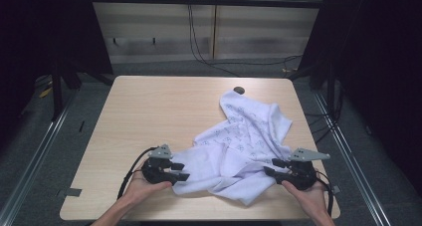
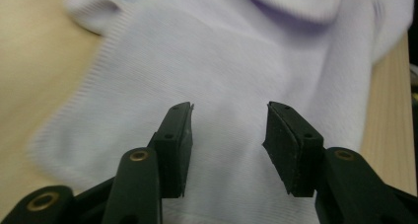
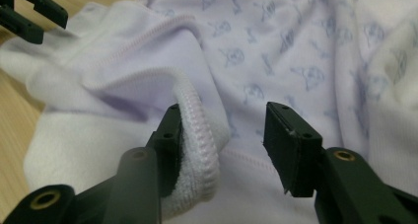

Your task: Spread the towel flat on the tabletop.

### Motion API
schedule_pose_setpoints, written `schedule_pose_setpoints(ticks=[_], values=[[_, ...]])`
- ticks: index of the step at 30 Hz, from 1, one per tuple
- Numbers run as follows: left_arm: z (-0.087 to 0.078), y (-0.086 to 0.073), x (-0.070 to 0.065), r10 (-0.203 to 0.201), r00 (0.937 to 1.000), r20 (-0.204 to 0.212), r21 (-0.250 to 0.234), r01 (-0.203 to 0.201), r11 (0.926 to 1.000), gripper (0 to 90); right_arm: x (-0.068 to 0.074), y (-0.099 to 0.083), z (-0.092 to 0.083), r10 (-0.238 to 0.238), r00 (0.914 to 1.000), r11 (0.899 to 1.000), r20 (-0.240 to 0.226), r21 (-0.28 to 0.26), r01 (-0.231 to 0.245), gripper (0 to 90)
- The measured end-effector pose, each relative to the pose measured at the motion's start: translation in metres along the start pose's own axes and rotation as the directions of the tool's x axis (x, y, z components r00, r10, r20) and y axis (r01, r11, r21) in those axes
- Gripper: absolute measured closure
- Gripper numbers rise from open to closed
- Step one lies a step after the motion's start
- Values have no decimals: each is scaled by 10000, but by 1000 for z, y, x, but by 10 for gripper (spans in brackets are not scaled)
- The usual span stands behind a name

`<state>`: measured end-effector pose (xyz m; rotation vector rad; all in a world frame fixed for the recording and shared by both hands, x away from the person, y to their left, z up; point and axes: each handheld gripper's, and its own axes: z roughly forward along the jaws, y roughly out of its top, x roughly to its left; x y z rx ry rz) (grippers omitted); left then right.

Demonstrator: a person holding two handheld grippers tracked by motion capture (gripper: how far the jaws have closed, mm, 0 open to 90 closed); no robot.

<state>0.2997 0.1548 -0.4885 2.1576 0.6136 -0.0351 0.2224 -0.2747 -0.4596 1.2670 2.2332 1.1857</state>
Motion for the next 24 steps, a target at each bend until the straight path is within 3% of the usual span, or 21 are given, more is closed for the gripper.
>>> schedule_pose_setpoints(ticks=[1,2,6,9,11,13,17,24], values=[[-8,0,7,-301,9995,-97,-324,297,9990,527,4,5,1,-97,9999,9999,110,-58,98,505],[-12,-1,11,-437,9989,-153,-436,430,9981,529,10,13,3,-265,9992,9995,287,-142,269,505],[-23,-10,33,-1232,9916,-402,-711,1201,9902,539,19,31,7,-353,9990,9980,277,-508,367,508],[-29,-12,42,-1518,9866,-598,-940,1459,9848,539,20,39,8,-480,9985,9965,262,-679,496,501],[-31,-13,47,-1808,9820,-547,-1175,1735,9778,536,19,43,6,-279,9995,9956,179,-886,293,500],[-32,-13,48,-1786,9821,-594,-1167,1709,9784,535,16,45,2,-308,9990,9956,330,-872,336,498],[-31,-12,46,-1605,9852,-593,-1120,1532,9818,530,9,38,-8,-68,9999,9964,115,-842,78,495],[-28,-11,45,-1657,9839,-670,-1033,1584,9820,496,10,4,-23,194,9990,9993,-414,-320,-207,446]])
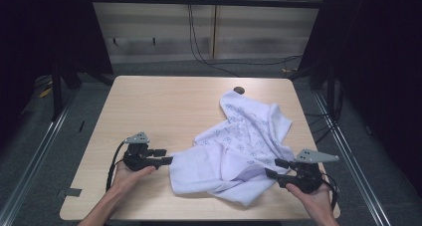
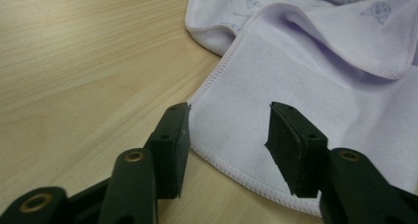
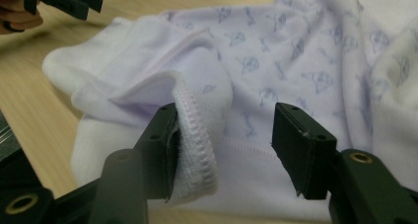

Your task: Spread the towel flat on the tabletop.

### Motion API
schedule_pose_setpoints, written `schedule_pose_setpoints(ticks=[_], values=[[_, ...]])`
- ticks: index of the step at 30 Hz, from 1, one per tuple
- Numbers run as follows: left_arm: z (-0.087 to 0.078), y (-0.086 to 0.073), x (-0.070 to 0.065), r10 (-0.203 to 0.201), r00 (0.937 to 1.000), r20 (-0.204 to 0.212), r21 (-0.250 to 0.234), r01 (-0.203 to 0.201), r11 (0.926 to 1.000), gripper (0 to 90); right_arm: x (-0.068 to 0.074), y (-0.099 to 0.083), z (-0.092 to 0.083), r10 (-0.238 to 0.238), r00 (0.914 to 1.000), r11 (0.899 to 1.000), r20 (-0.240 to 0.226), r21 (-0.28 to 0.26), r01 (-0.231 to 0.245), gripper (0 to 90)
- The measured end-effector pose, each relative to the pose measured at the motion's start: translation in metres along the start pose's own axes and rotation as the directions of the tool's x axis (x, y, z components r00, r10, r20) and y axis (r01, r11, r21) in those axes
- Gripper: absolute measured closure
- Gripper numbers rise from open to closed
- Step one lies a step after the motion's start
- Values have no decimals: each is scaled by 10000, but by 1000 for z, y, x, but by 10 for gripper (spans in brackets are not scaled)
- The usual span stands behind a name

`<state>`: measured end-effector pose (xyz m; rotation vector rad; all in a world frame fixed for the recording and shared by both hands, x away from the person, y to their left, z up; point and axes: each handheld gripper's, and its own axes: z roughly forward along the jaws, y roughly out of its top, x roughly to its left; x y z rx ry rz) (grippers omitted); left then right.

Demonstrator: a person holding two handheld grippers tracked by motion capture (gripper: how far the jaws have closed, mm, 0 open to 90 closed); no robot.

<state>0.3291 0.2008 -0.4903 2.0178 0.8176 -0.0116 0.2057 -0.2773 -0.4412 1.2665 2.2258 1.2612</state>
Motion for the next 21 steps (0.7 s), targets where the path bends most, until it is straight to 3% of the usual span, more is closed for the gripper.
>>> schedule_pose_setpoints(ticks=[6,9,11,15,19,21], values=[[12,8,4,125,9996,-244,182,-120,9998,494,6,-17,-27,184,9998,9997,-41,-154,-185,404],[25,9,7,363,9990,-250,882,-340,9955,517,6,-13,-31,184,9998,9991,-6,-392,-184,413],[27,8,7,457,9987,-221,991,-433,9941,548,6,-5,-18,220,9996,9989,-162,-421,-227,441],[29,8,7,478,9983,-325,995,-444,9940,525,11,13,18,-150,9968,9999,-779,-68,145,514],[29,7,4,683,9959,-591,1021,-621,9928,470,25,29,55,-497,9871,9981,-1521,279,545,566],[29,6,4,643,9963,-563,1002,-584,9932,459,34,33,73,-655,9781,9954,-1977,561,780,584]])
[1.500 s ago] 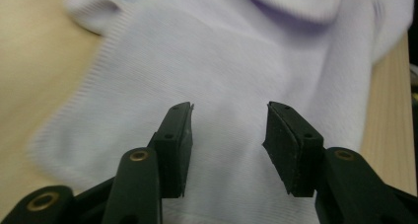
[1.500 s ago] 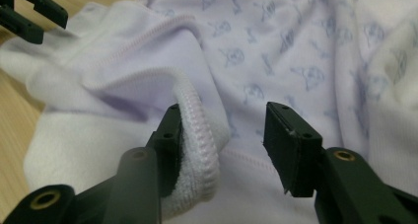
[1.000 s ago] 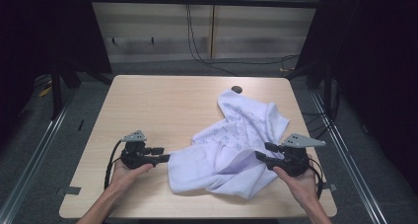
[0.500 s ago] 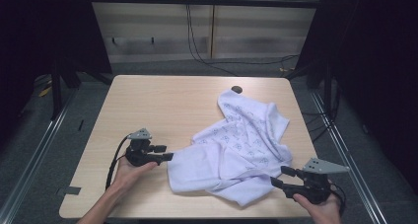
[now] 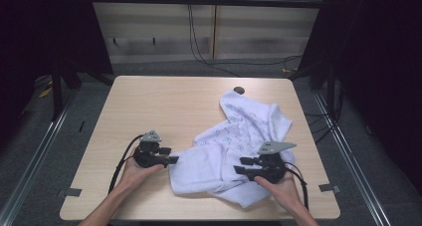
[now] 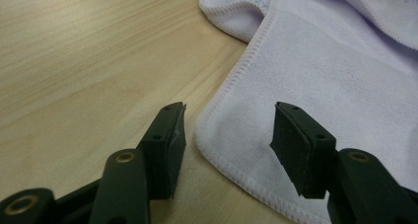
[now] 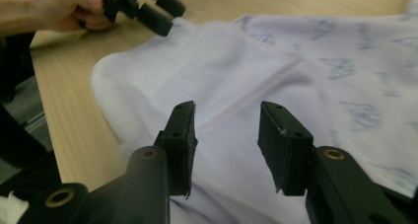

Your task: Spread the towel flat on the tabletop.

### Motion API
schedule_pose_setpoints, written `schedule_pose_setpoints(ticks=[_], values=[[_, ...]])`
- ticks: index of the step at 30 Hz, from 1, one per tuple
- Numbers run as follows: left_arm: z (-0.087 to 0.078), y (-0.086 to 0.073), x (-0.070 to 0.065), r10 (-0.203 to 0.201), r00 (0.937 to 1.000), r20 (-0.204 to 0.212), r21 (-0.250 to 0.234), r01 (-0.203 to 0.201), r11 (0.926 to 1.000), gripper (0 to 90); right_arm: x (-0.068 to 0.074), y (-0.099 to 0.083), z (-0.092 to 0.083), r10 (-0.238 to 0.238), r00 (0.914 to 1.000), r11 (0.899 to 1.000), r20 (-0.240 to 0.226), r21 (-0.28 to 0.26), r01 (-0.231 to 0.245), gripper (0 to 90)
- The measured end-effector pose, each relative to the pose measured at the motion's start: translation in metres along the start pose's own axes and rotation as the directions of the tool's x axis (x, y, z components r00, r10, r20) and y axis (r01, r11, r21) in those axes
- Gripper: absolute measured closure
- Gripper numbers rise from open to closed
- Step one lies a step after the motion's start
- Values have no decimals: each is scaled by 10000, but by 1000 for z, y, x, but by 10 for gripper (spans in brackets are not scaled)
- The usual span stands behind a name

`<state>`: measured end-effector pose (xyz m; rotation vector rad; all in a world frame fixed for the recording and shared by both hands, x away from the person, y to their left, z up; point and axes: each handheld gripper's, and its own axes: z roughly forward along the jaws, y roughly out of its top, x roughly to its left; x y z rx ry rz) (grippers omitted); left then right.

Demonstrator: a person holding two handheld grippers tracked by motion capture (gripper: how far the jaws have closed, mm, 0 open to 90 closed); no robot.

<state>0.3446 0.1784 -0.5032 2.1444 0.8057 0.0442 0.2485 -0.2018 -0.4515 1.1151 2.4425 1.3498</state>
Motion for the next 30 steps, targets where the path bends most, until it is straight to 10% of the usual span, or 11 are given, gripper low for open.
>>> schedule_pose_setpoints(ticks=[11,14,17,25,30], values=[[-10,-8,8,-392,9992,-41,-155,392,9991,421,21,-25,45,-1076,9937,9791,-325,1701,1116,458],[-8,-6,6,-253,9997,11,-88,253,9996,422,25,-27,43,-1484,9887,9727,231,1839,1417,638],[-6,-5,3,-129,9999,51,-82,130,9999,429,22,-25,38,-1354,9897,9800,458,1531,1269,839],[1,-3,-10,681,9972,300,97,-684,9976,444,0,-19,5,-349,9959,9990,837,298,325,865],[6,1,-17,1003,9926,690,416,-1033,9938,774,2,-18,0,-297,9976,9996,622,61,293,865]])
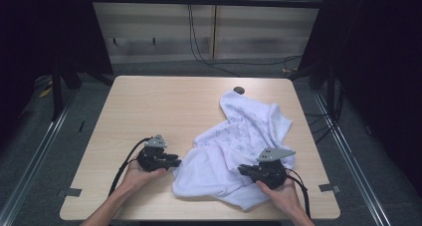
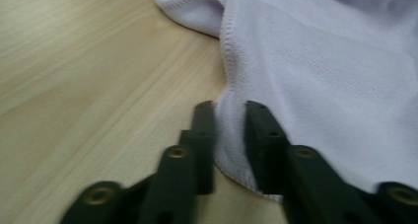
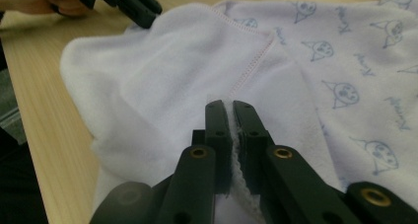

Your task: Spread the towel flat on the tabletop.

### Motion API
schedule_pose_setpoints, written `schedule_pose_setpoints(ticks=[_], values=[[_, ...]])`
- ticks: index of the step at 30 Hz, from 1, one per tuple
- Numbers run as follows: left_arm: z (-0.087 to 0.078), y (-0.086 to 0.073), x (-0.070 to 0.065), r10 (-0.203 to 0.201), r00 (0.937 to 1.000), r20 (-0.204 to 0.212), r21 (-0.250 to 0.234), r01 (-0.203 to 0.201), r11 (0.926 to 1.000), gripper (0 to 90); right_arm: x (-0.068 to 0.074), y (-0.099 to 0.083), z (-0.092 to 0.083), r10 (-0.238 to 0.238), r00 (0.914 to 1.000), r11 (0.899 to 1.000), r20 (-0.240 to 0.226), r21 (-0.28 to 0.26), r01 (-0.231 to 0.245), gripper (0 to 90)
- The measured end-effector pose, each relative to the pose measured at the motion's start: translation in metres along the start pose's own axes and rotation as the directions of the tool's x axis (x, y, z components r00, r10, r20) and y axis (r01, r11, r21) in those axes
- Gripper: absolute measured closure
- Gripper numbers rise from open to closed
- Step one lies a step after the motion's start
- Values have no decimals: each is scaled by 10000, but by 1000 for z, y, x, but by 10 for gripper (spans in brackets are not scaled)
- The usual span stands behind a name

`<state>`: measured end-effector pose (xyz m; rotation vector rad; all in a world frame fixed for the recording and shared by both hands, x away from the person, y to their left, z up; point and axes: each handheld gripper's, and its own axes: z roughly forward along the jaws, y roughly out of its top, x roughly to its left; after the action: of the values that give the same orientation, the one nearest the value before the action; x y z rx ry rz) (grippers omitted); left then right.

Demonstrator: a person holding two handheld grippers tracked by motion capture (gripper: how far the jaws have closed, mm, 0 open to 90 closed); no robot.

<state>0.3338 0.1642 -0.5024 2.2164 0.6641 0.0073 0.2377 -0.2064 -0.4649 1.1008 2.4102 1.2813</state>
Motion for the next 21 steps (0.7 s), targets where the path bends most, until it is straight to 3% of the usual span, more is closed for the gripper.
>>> schedule_pose_setpoints(ticks=[4,8,12,14,16,21], values=[[-5,0,2,-206,9997,99,-136,207,9997,850,-8,3,-8,267,9995,9990,153,-362,-261,865],[-24,0,5,-582,9976,363,-1095,618,9921,860,-23,5,-28,751,9959,9923,503,-1025,-697,865],[-38,4,6,-603,9974,400,-1731,663,9827,862,-38,8,-49,1137,9900,9811,839,-1664,-986,865],[-45,9,9,-796,9955,517,-2190,891,9717,863,-45,11,-55,1293,9874,9756,911,-1897,-1102,866],[-52,17,10,-715,9969,327,-2464,774,9661,863,-51,16,-59,1336,9861,9726,986,-2040,-1113,866],[-76,40,16,-693,9973,252,-3470,738,9350,865,-64,47,-71,1345,9847,9605,1110,-2590,-1020,867]])
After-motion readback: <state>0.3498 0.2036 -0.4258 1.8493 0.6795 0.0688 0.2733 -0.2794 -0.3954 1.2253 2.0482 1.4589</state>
